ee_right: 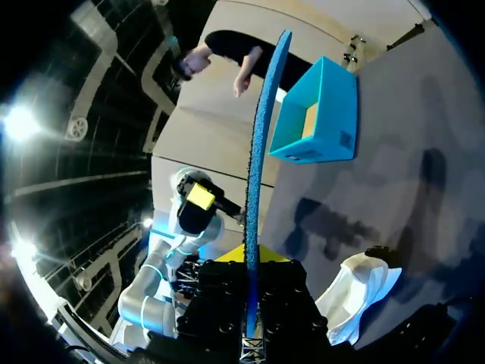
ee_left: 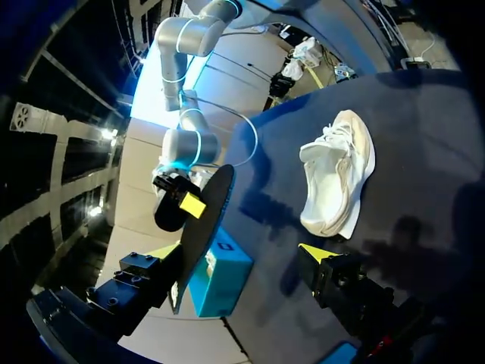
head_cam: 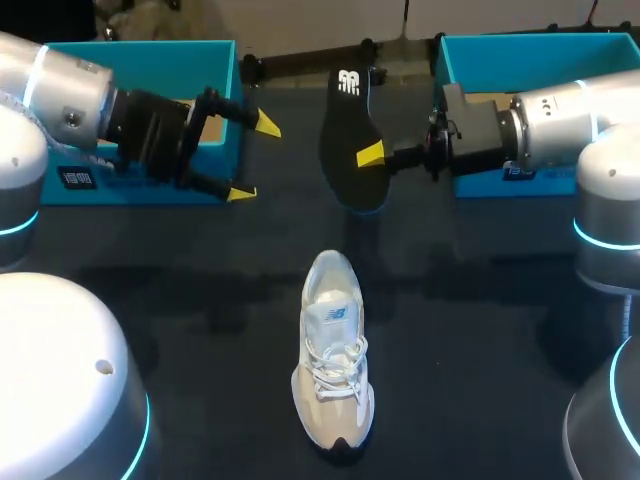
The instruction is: Take the shoe out of the shoebox, open the shoe tongue, remove and reinsert the insole, then place the shoe into the shoebox
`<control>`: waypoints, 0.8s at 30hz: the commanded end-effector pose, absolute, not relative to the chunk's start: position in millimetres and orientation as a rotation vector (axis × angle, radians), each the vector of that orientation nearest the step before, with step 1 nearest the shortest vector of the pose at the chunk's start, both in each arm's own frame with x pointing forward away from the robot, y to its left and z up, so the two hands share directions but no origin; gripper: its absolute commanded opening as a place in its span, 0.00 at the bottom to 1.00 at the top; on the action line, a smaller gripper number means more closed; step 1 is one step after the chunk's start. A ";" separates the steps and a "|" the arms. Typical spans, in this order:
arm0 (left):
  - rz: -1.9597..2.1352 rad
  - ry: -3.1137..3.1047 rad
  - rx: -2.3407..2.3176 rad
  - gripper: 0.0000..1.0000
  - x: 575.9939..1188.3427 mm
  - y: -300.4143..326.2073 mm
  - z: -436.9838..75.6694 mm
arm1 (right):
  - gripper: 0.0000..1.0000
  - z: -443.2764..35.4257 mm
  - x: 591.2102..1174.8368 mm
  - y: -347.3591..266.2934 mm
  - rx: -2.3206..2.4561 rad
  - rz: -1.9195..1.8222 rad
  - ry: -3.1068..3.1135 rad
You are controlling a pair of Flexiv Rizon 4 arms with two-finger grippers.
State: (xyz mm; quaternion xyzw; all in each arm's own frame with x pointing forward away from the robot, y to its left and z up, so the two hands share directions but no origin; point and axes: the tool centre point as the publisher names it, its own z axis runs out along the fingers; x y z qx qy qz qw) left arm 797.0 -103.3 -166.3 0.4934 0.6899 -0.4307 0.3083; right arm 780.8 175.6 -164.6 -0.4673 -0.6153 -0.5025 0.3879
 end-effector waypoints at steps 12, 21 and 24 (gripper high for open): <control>-0.781 2.552 0.887 1.00 767.9 -98.8 -207.0 | 0.00 -183.5 787.9 168.6 -1.206 -1.340 -1.777; -0.736 2.958 0.577 1.00 754.2 -99.5 -237.2 | 0.00 -208.8 789.8 153.4 -1.154 -1.446 -1.790; -0.710 2.991 0.572 1.00 753.0 -100.5 -240.7 | 0.00 -217.1 788.8 154.8 -1.155 -1.481 -1.782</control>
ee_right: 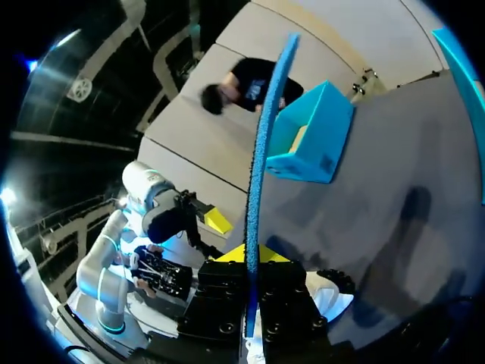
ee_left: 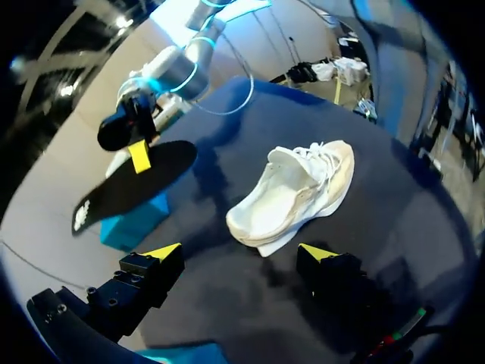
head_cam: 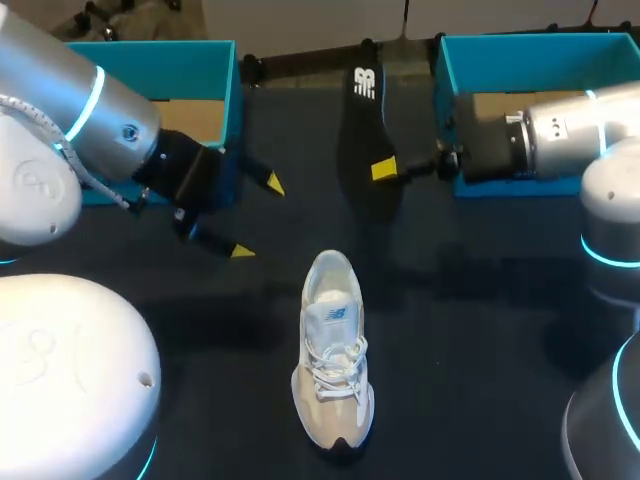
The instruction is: Take the shoe out of the shoebox, open the shoe tongue, remove and reinsert the insole, then place the shoe into the shoebox
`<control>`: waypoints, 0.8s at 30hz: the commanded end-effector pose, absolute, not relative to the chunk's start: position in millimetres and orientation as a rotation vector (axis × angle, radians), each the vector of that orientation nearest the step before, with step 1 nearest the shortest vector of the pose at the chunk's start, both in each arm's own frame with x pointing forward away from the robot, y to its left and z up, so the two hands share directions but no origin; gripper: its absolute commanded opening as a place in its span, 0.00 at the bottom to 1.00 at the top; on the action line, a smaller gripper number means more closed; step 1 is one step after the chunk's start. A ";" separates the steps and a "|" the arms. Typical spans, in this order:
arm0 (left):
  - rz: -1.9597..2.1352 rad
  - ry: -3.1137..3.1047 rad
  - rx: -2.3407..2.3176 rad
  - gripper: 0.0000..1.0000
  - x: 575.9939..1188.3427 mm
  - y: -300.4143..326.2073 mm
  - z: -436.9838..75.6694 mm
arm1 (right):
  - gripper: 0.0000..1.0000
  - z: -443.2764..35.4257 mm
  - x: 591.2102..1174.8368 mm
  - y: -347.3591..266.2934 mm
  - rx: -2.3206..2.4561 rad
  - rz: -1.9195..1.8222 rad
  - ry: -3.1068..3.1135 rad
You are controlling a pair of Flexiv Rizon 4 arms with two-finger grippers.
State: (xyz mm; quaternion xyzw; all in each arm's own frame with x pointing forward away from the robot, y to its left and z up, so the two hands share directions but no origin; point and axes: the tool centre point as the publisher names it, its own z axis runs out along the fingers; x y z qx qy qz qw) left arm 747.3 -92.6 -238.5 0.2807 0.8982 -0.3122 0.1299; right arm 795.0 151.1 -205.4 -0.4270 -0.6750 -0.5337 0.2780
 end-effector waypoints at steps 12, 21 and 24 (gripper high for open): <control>-0.710 2.991 0.572 1.00 753.0 -100.5 -240.7 | 0.00 -221.0 788.1 159.7 -1.154 -1.489 -1.794; -0.652 3.122 0.407 1.00 741.1 -94.4 -268.1 | 0.00 -253.4 776.2 176.2 -1.067 -1.595 -1.852; -0.652 3.136 0.418 1.00 733.9 -92.9 -277.5 | 0.00 -258.1 773.6 180.6 -1.057 -1.619 -1.849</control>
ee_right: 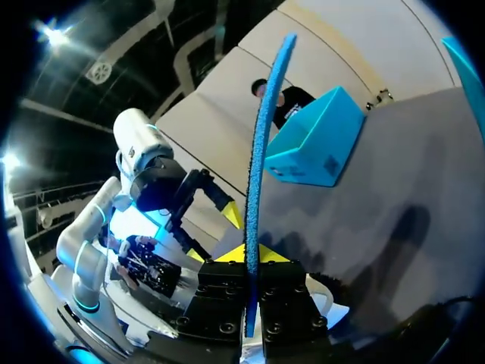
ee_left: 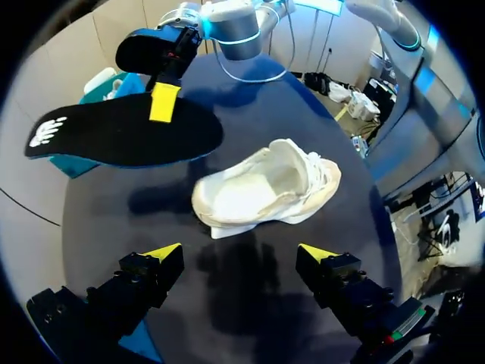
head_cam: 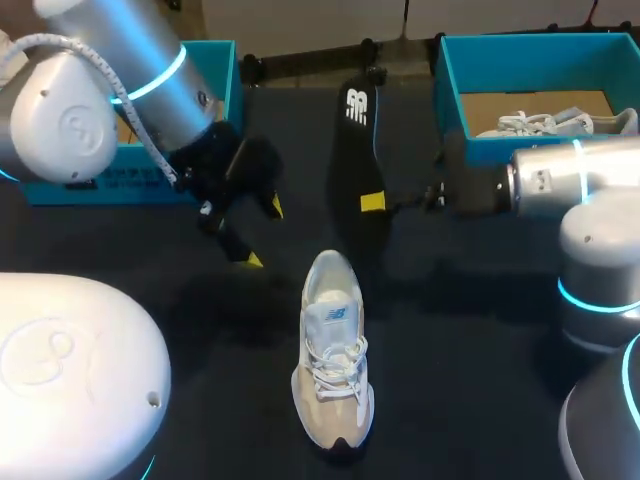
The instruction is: Take the shoe out of the shoebox, open the shoe tongue, remove and reinsert the insole, then place the shoe into the shoebox
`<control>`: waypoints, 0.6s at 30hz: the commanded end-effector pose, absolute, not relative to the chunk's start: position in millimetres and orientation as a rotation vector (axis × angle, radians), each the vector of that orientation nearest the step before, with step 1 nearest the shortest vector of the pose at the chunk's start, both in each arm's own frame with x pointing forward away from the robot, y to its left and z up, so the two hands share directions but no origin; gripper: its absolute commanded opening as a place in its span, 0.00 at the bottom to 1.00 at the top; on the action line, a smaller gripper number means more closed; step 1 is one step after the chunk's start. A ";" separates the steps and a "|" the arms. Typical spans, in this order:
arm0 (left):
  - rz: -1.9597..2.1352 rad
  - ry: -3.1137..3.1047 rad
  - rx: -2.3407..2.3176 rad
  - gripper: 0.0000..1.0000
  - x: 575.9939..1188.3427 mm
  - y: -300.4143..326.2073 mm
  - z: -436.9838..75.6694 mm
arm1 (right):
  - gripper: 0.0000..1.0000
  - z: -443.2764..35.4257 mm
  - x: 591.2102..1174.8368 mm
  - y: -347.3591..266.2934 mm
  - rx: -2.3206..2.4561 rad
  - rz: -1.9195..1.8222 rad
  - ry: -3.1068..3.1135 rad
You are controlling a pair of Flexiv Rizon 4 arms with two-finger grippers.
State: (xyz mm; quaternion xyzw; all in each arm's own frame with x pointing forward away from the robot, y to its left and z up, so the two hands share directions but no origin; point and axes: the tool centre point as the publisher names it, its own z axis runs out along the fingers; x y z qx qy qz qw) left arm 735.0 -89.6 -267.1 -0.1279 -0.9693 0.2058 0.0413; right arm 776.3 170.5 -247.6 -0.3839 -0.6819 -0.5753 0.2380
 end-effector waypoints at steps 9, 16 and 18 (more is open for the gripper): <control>0.617 -2.919 -0.450 1.00 717.2 -86.9 -310.4 | 0.00 -275.5 766.5 196.5 -0.994 -1.667 -1.848; 0.697 -2.921 -0.462 1.00 721.3 -83.8 -327.6 | 0.00 -285.6 764.5 204.2 -0.930 -1.676 -1.807; 0.697 -2.921 -0.462 1.00 721.3 -83.8 -327.6 | 0.00 -285.6 764.5 204.2 -0.930 -1.676 -1.807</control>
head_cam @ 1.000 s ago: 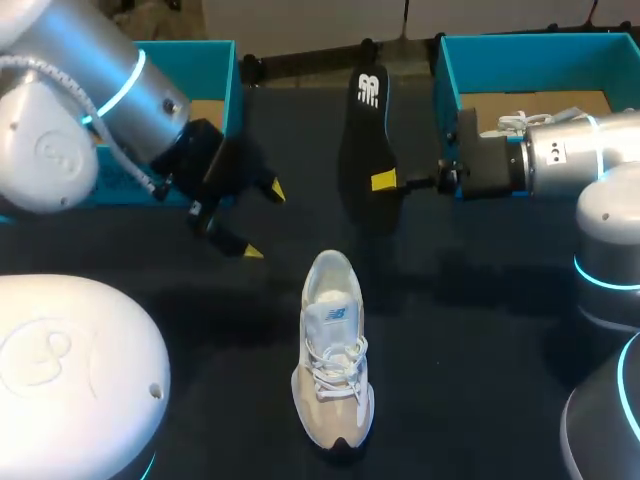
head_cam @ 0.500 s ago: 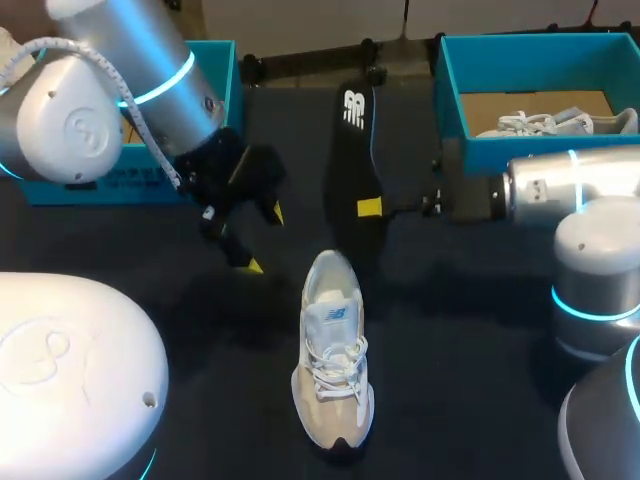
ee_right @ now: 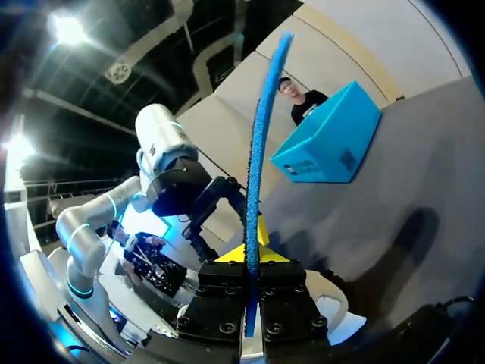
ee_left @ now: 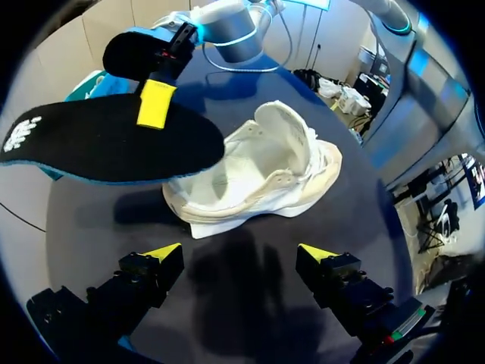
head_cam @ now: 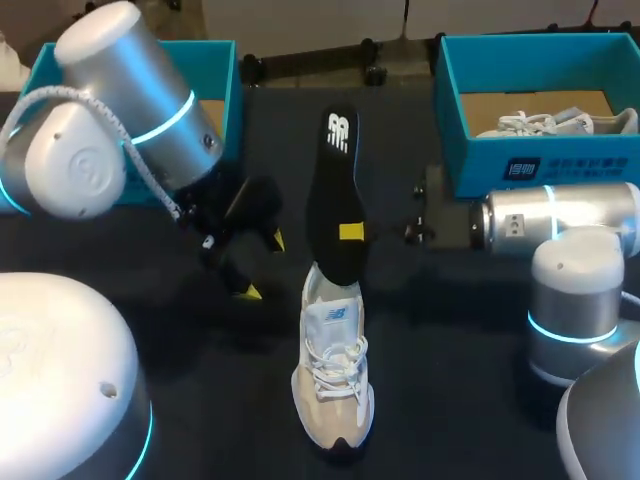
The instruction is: Take the shoe out of the shoebox, open the shoe tongue, remove and reinsert the insole, then place the shoe into the shoebox
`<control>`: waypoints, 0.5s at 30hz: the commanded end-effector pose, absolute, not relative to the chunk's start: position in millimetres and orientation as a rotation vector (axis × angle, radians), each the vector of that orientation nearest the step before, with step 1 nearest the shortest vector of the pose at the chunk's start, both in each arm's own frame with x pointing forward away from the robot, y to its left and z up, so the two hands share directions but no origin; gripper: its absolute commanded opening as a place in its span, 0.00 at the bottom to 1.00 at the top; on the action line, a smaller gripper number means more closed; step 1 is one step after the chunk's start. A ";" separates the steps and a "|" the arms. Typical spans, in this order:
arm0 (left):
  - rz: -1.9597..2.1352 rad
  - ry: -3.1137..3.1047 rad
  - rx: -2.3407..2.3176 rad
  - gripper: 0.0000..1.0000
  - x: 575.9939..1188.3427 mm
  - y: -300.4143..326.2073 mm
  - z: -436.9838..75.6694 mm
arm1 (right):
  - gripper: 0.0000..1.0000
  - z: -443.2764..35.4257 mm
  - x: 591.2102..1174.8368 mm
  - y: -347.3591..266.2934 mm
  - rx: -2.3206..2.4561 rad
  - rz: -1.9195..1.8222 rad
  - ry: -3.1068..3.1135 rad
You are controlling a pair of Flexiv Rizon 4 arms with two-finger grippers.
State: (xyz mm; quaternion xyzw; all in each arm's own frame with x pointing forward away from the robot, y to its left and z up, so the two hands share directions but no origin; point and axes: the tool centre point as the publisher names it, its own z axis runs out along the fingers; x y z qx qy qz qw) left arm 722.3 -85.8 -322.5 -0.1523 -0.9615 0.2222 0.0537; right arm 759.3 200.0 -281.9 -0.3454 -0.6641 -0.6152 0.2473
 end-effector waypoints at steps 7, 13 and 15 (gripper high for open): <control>0.697 -2.921 -0.462 1.00 721.3 -83.8 -327.6 | 0.00 -285.6 764.5 204.2 -0.930 -1.676 -1.807; 0.710 -2.912 -0.444 1.00 724.1 -89.7 -342.4 | 0.00 -295.7 761.1 210.3 -0.892 -1.726 -1.797; 0.712 -2.899 -0.446 1.00 725.1 -89.1 -345.0 | 0.00 -297.2 759.0 211.0 -0.890 -1.745 -1.788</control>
